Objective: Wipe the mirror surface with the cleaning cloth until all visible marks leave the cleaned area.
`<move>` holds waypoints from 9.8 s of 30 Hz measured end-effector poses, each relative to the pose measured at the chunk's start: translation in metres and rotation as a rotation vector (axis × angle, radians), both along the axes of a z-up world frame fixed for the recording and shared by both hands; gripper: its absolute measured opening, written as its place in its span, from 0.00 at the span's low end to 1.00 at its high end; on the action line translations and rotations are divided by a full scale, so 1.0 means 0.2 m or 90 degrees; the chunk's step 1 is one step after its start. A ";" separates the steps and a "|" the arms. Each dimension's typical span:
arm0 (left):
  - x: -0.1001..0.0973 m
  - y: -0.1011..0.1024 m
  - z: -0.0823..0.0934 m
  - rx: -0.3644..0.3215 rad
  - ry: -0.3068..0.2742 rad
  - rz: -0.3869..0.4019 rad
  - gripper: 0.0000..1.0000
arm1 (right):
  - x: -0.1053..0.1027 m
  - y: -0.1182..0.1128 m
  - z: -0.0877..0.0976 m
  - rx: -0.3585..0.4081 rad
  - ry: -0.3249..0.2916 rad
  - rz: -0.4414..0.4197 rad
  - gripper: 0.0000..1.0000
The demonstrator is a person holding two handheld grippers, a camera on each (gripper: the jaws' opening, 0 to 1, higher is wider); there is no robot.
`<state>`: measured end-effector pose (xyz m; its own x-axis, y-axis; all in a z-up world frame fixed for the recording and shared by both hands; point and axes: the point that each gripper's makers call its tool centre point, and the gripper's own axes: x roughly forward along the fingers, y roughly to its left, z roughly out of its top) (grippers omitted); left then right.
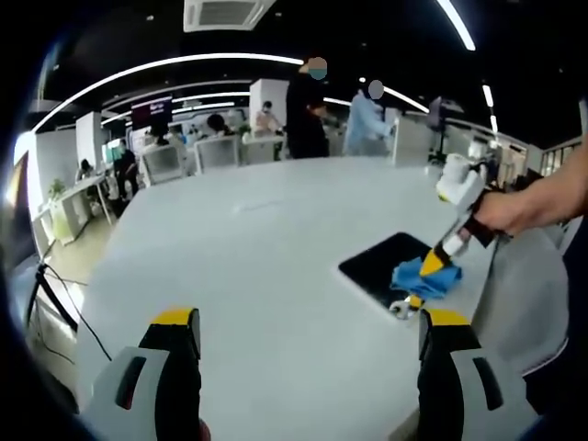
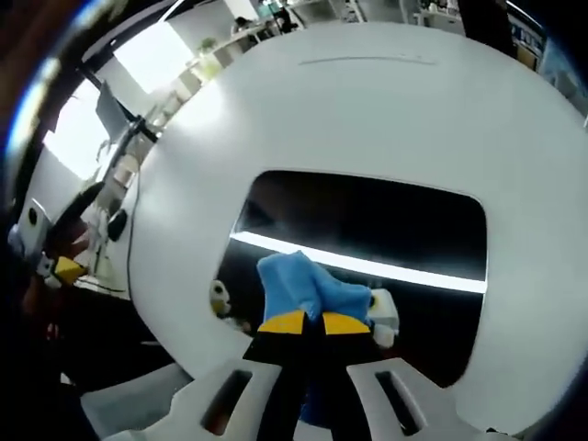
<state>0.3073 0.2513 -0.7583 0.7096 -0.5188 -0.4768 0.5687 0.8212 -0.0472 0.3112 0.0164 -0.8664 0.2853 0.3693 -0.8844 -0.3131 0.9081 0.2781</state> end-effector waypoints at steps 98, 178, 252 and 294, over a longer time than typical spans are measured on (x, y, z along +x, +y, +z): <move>0.00 0.00 -0.03 -0.001 0.012 -0.009 1.00 | 0.48 0.35 0.00 -0.031 -0.044 0.084 0.00; 0.02 -0.04 0.00 -0.017 0.011 -0.004 1.00 | 0.37 0.11 0.00 -0.043 -0.037 0.056 0.00; -0.03 -0.13 0.03 -0.021 -0.005 -0.001 1.00 | -0.16 0.13 0.00 0.012 0.013 0.097 0.00; -0.03 -0.11 0.03 -0.008 0.001 0.004 1.00 | -0.14 -0.02 0.00 -0.008 0.013 0.107 0.00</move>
